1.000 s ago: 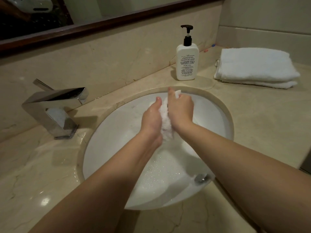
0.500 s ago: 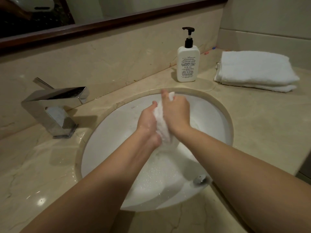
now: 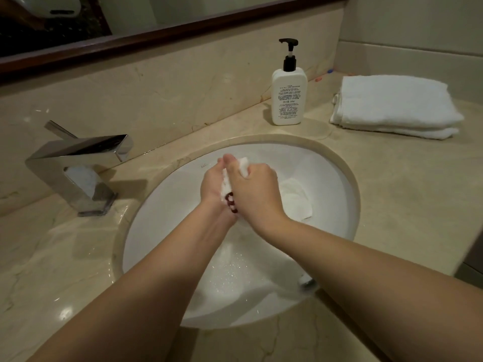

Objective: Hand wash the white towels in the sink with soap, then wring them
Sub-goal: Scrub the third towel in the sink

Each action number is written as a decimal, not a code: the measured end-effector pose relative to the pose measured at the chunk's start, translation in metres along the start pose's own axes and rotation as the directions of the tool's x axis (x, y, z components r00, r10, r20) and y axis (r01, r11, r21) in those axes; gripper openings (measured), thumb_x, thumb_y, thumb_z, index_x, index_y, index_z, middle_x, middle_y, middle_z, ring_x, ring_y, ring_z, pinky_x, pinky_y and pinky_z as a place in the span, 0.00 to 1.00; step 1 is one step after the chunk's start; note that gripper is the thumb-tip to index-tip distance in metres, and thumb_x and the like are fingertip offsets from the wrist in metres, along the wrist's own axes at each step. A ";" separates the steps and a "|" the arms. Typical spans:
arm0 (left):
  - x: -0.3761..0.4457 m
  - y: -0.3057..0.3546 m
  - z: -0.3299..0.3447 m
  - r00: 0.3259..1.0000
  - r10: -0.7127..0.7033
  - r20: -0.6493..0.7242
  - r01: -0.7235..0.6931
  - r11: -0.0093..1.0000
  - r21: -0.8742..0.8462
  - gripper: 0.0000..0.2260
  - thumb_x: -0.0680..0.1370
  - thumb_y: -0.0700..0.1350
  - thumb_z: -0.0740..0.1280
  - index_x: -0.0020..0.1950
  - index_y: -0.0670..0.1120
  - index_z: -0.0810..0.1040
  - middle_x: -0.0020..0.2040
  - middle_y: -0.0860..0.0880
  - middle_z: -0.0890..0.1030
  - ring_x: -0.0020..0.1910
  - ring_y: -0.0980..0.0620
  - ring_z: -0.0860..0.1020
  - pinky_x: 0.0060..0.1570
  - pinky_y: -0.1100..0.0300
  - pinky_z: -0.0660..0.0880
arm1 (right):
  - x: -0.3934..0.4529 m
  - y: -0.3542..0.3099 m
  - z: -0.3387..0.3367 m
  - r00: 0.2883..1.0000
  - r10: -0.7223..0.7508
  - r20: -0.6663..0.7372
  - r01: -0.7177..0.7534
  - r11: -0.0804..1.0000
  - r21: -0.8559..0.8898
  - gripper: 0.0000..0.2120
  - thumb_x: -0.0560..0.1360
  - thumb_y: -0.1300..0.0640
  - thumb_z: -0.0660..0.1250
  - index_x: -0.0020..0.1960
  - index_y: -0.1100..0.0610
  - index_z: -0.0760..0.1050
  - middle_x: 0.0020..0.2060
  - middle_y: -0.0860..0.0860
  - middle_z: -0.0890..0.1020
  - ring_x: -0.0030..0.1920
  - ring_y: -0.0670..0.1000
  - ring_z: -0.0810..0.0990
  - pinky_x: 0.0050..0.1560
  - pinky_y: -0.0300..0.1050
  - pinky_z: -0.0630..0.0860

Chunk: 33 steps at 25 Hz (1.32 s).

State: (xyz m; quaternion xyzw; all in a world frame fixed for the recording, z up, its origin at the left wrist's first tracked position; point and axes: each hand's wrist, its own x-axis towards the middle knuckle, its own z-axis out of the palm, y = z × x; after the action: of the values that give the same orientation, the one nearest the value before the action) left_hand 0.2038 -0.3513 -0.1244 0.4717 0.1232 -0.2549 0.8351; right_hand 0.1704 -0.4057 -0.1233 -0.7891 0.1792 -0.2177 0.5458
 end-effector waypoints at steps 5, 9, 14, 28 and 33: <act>-0.006 -0.008 0.007 0.999 -0.001 0.048 -0.003 0.996 0.085 0.22 0.86 0.57 0.53 0.51 0.45 0.82 0.39 0.47 0.85 0.36 0.52 0.84 0.40 0.61 0.77 | 0.018 -0.004 -0.009 0.981 0.102 -0.166 -0.092 0.994 0.062 0.28 0.82 0.42 0.60 0.28 0.55 0.67 0.28 0.52 0.75 0.36 0.56 0.78 0.38 0.48 0.68; -0.003 -0.003 0.001 0.999 0.034 0.034 -0.033 0.999 -0.030 0.22 0.86 0.56 0.54 0.41 0.45 0.77 0.29 0.47 0.79 0.29 0.53 0.81 0.36 0.62 0.75 | 0.005 -0.006 -0.003 0.998 -0.018 -0.053 0.017 1.000 -0.020 0.28 0.82 0.42 0.61 0.26 0.52 0.66 0.24 0.50 0.72 0.33 0.55 0.76 0.37 0.47 0.66; -0.004 -0.002 0.002 1.000 0.009 0.030 -0.009 1.000 -0.005 0.25 0.86 0.56 0.54 0.37 0.44 0.78 0.32 0.46 0.80 0.32 0.52 0.81 0.36 0.62 0.75 | 0.002 -0.004 -0.002 0.998 0.002 -0.059 -0.001 1.000 0.017 0.29 0.82 0.43 0.61 0.25 0.53 0.64 0.24 0.50 0.71 0.32 0.54 0.73 0.36 0.48 0.67; -0.013 -0.001 0.006 0.999 -0.034 0.036 0.033 0.999 0.018 0.26 0.86 0.56 0.53 0.42 0.43 0.81 0.31 0.47 0.82 0.33 0.51 0.82 0.39 0.59 0.74 | 0.010 -0.001 0.000 0.989 0.026 -0.149 -0.030 0.999 -0.023 0.27 0.82 0.42 0.59 0.28 0.54 0.67 0.30 0.54 0.78 0.40 0.60 0.80 0.40 0.48 0.70; -0.019 -0.003 0.010 0.996 -0.023 0.092 0.018 0.998 0.053 0.24 0.87 0.56 0.49 0.51 0.44 0.79 0.37 0.46 0.85 0.33 0.51 0.84 0.36 0.62 0.76 | 0.021 0.000 -0.007 0.970 0.087 -0.227 -0.097 0.995 -0.033 0.27 0.83 0.42 0.58 0.31 0.57 0.69 0.32 0.54 0.78 0.41 0.58 0.80 0.40 0.46 0.68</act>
State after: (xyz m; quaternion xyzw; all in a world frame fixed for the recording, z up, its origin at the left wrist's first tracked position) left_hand 0.1860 -0.3553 -0.1126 0.4799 0.0825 -0.2881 0.8246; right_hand 0.1838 -0.4222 -0.1178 -0.7620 0.2811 -0.2761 0.5139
